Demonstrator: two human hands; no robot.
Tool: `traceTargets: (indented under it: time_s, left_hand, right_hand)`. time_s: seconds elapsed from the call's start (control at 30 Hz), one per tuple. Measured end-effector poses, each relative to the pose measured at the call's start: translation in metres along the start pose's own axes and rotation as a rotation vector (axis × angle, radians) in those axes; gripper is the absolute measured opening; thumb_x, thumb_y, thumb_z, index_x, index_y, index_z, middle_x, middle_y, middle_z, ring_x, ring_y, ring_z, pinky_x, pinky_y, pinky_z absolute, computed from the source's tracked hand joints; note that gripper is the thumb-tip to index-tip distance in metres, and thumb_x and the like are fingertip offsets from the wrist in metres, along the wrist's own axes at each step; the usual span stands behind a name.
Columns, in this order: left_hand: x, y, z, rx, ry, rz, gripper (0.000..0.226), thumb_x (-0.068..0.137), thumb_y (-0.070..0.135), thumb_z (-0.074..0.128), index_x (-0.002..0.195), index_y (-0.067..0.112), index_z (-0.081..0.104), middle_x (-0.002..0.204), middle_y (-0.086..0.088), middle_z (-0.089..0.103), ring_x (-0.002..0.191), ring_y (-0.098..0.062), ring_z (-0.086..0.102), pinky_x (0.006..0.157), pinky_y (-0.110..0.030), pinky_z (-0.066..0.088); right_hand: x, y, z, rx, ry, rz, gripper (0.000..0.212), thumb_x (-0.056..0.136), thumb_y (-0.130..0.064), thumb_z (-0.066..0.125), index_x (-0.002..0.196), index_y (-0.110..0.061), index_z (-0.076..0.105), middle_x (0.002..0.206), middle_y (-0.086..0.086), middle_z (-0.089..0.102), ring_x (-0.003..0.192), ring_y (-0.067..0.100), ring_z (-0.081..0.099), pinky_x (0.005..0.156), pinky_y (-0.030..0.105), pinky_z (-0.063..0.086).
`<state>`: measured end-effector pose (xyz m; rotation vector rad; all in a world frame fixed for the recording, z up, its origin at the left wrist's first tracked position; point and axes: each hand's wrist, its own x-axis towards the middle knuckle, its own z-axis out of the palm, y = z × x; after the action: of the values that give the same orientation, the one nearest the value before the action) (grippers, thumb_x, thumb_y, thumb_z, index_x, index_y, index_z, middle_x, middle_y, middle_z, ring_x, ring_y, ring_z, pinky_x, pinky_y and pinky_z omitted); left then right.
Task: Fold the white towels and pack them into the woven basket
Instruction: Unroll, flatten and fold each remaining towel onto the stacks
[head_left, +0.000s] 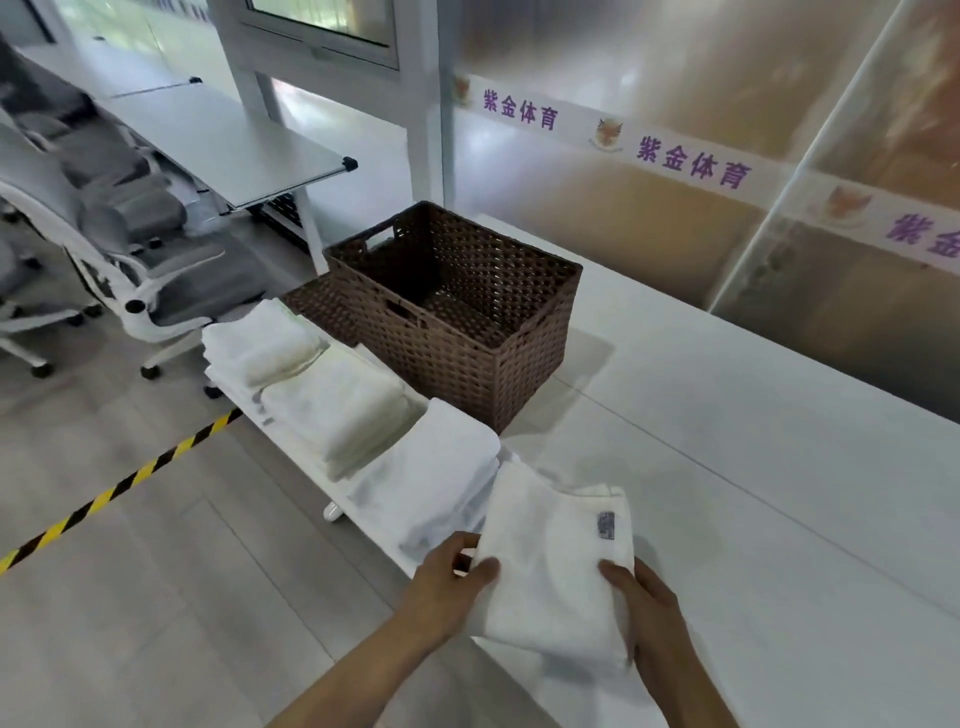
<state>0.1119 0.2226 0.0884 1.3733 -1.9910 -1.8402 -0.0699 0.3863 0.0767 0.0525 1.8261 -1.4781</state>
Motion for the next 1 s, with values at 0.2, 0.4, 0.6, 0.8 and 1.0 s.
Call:
traceTargets:
  time_s: [0.2, 0.4, 0.6, 0.8, 1.0]
  left_hand:
    - [0.006, 0.000, -0.073, -0.102, 0.082, 0.055, 0.017, 0.094, 0.033, 0.066, 0.110, 0.028, 0.067, 0.096, 0.002, 0.071, 0.084, -0.014, 0.067, 0.071, -0.022, 0.053]
    - [0.023, -0.011, -0.164, -0.132, 0.094, 0.086, 0.008, 0.095, 0.030, 0.066, 0.103, 0.031, 0.069, 0.086, 0.007, 0.068, 0.070, 0.000, 0.061, 0.066, -0.015, 0.047]
    - [0.047, -0.030, -0.257, -0.096, 0.121, 0.064, 0.008, 0.095, 0.032, 0.065, 0.103, 0.034, 0.068, 0.096, 0.004, 0.071, 0.089, -0.018, 0.067, 0.079, -0.031, 0.053]
    - [0.079, -0.044, -0.318, -0.071, 0.149, 0.032, 0.012, 0.098, 0.030, 0.061, 0.108, 0.035, 0.064, 0.107, 0.005, 0.069, 0.093, -0.012, 0.067, 0.075, -0.026, 0.053]
    - [0.145, -0.017, -0.359, 0.082, 0.169, 0.085, 0.015, 0.101, 0.020, 0.055, 0.112, 0.029, 0.061, 0.103, 0.012, 0.065, 0.089, -0.006, 0.063, 0.063, -0.008, 0.044]
  right_hand:
    - [-0.004, -0.028, 0.081, -0.032, -0.060, -0.082, 0.019, 0.091, -0.009, 0.070, 0.105, -0.021, 0.074, 0.099, 0.000, 0.079, 0.101, 0.028, 0.071, 0.098, 0.050, 0.054]
    - [-0.011, -0.045, 0.176, -0.012, -0.115, -0.103, 0.020, 0.093, -0.018, 0.072, 0.113, -0.019, 0.073, 0.100, 0.000, 0.080, 0.098, 0.024, 0.074, 0.083, 0.040, 0.058]
    - [-0.015, -0.038, 0.276, -0.021, -0.115, -0.110, 0.023, 0.092, -0.021, 0.073, 0.114, -0.026, 0.072, 0.107, -0.006, 0.078, 0.102, 0.018, 0.071, 0.085, 0.037, 0.056]
    - [-0.002, -0.040, 0.343, -0.136, -0.151, -0.137, 0.022, 0.094, -0.029, 0.071, 0.113, -0.038, 0.065, 0.110, -0.018, 0.071, 0.103, 0.005, 0.064, 0.081, 0.023, 0.049]
    - [0.046, -0.058, 0.390, -0.209, -0.162, -0.167, 0.024, 0.098, -0.016, 0.067, 0.117, -0.031, 0.063, 0.111, -0.016, 0.070, 0.098, -0.004, 0.065, 0.071, 0.010, 0.051]
